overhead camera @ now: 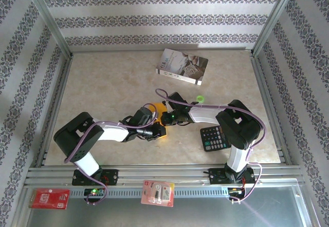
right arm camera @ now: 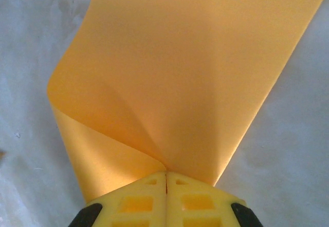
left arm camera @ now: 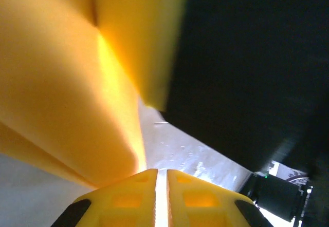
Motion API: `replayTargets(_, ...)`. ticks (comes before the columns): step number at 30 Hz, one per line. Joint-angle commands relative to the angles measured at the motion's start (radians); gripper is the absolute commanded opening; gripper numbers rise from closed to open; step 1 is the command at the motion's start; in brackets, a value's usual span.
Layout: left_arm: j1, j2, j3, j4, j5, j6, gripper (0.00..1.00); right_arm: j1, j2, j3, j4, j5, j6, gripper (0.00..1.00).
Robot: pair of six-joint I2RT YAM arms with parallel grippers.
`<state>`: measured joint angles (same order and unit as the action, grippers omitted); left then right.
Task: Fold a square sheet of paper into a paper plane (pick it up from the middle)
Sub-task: Third fold the triangle at the center of the table.
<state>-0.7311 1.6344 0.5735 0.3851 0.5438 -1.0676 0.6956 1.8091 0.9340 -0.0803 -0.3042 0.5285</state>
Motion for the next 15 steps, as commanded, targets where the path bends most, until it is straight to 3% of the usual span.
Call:
replayTargets(1,0.015,-0.058,-0.014,-0.037,-0.026,0.009,0.11,-0.015,0.041,-0.028,-0.068,0.056,-0.007,0.00)
replayTargets(15,0.049,0.049,0.005,-0.045,-0.037,0.060,0.09,-0.016,0.045,-0.030,-0.066,0.049,-0.007,0.00)
